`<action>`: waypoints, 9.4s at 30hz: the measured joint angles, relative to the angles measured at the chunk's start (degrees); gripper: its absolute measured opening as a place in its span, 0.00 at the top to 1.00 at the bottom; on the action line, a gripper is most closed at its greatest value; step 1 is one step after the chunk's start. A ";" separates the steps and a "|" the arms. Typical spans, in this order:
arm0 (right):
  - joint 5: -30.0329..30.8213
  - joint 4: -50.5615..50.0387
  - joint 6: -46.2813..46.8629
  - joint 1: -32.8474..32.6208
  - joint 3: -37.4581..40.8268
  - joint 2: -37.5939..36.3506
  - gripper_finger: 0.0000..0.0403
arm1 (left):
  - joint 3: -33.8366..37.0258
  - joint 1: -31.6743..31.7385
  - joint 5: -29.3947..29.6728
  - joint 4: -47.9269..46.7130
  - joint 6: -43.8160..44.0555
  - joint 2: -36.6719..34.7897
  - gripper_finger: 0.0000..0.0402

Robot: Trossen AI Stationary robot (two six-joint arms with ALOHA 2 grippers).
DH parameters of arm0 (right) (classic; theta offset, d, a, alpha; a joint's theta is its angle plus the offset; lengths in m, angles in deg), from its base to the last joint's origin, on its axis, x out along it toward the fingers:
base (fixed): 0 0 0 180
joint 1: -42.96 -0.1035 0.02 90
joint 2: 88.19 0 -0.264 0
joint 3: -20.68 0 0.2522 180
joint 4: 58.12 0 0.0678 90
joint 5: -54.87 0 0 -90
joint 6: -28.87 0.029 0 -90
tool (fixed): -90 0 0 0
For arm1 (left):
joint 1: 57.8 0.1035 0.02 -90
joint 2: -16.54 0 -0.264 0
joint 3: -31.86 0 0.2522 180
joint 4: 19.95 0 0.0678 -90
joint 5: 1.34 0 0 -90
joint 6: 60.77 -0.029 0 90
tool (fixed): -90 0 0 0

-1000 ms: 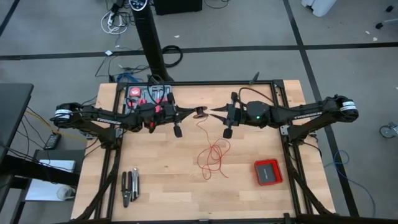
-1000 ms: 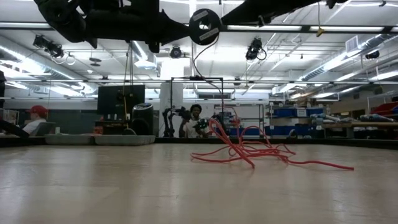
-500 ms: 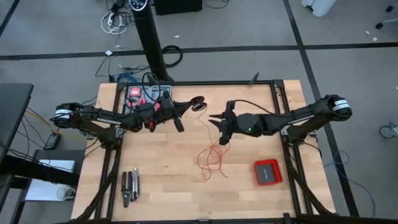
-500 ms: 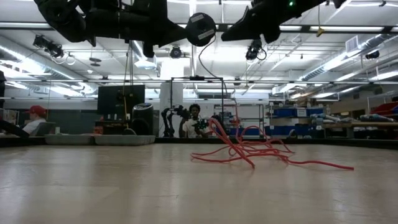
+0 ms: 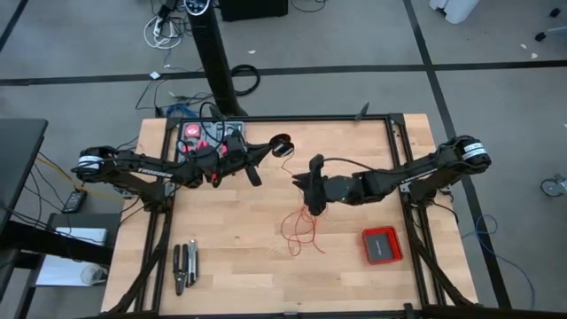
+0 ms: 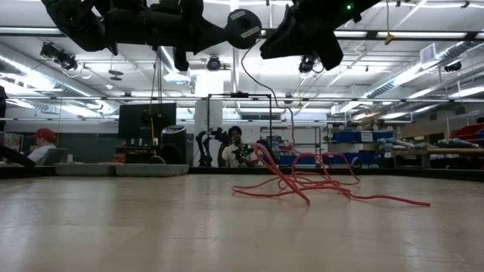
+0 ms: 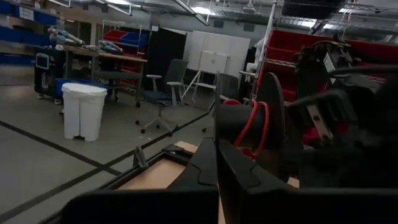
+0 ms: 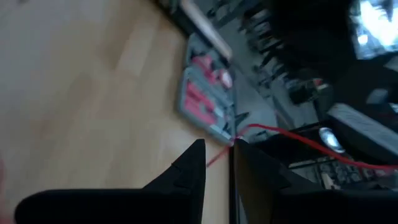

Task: Coil cords
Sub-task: Coil the red wire onto the spool

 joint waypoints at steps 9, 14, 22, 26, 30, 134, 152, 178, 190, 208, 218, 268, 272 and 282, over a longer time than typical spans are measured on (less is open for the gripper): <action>1.37 -13.20 15.19 -0.82 -6.26 3.57 0.81 | 0.00 0.04 1.47 0.55 1.48 0.00 1.00; 2.60 -14.93 16.10 0.16 -6.28 3.58 0.81 | 0.00 0.04 2.28 0.82 1.96 0.00 1.00; 2.90 -11.45 30.72 2.20 -6.33 4.05 0.80 | 0.00 0.09 3.81 1.18 2.56 0.00 1.00; -1.54 -12.87 38.76 4.47 -6.28 4.63 0.81 | 0.00 0.09 3.79 1.26 2.61 0.00 1.00; -1.35 -14.48 41.56 4.74 -6.24 5.67 0.81 | 0.02 0.09 3.10 1.76 2.62 0.00 1.00; -13.15 -8.12 33.51 5.12 -6.24 -13.30 0.73 | 0.85 0.07 -22.48 2.53 -19.71 0.02 1.00; -22.09 -3.20 33.94 8.59 -6.24 -13.26 0.74 | -10.78 -0.09 -20.89 -14.65 -14.85 0.02 1.00; -17.42 -2.59 27.59 8.57 -6.30 -10.19 0.99 | -11.69 0.00 -18.98 -15.03 -17.20 0.93 0.69; -16.85 -5.88 28.50 8.55 -6.18 -11.62 1.00 | -11.66 0.02 -17.48 -24.00 -20.12 -2.59 0.58; -16.47 -0.03 23.79 9.55 -6.22 -14.17 1.00 | -11.57 -0.54 -24.71 -30.99 -11.81 -1.57 0.58; -15.03 1.67 22.40 9.80 -6.22 -14.17 1.00 | -11.57 -1.62 -24.21 -21.34 -9.40 6.81 0.58; -7.49 -12.11 25.81 7.03 -6.22 -11.89 1.00 | -11.58 -0.13 -7.75 -31.78 -12.02 -1.72 1.00; -7.27 -10.64 23.27 7.27 -6.33 -10.51 1.00 | -11.58 -0.15 -8.36 -30.72 -8.03 -1.11 1.00; -0.04 -4.96 17.46 9.28 -6.26 -3.25 1.00 | -11.58 -0.33 -9.17 -26.97 -1.88 -1.09 1.00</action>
